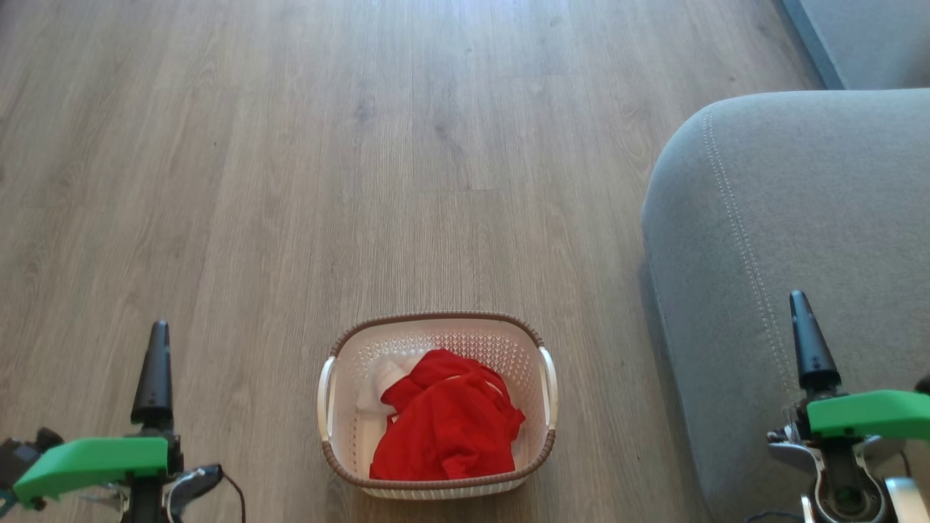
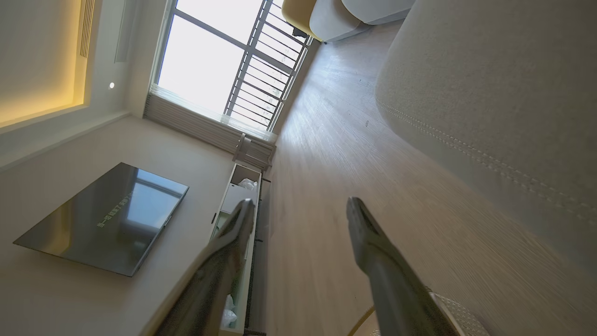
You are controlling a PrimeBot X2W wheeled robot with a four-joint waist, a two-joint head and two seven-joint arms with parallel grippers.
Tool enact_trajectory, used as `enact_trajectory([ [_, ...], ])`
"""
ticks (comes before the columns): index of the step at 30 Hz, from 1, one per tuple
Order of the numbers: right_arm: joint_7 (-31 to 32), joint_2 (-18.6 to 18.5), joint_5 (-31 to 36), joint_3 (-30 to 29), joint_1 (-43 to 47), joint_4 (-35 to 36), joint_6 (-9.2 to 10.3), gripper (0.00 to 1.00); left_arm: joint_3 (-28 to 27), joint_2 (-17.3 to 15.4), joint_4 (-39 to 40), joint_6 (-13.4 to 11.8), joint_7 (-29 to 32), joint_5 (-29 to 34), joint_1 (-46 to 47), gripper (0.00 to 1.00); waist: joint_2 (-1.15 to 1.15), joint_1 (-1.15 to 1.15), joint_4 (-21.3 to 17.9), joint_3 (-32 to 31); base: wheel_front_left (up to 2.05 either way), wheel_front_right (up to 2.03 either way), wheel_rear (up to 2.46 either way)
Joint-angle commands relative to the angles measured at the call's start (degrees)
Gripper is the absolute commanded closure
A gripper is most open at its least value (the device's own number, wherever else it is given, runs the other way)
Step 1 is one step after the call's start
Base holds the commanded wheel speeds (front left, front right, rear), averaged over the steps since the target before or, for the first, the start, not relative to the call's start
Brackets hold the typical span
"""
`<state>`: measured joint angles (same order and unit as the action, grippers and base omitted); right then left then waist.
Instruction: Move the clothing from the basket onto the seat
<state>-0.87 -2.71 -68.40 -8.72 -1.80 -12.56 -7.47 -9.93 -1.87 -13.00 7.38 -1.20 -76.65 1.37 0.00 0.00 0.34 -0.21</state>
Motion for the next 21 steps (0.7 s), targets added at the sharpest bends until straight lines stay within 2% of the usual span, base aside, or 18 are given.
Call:
enact_trajectory([
  [1, -0.7, -0.21, 2.12, 0.72, -3.08, 2.88, -0.02, 0.0, -1.42, -0.52, 2.9, 0.05, -0.57, 1.41, 3.2, 0.0, 0.0, 0.0, 0.03, 0.01, 0.0, 0.0, 0.0],
  [13, -2.74, -0.2, 17.57, 4.08, -4.44, 9.29, -0.02, 0.0, -2.55, -0.6, 7.94, 0.04, -2.59, 9.22, 3.91, 0.0, 0.0, 0.0, -0.52, 0.18, 0.0, 0.0, 0.0],
  [21, -4.1, -0.2, 26.79, 5.8, -4.7, 11.83, -0.02, 0.0, -2.11, -0.64, 13.03, -2.73, -3.93, 17.29, 4.53, 0.0, 0.0, 0.0, -0.27, 0.49, 0.0, 0.0, 0.0],
])
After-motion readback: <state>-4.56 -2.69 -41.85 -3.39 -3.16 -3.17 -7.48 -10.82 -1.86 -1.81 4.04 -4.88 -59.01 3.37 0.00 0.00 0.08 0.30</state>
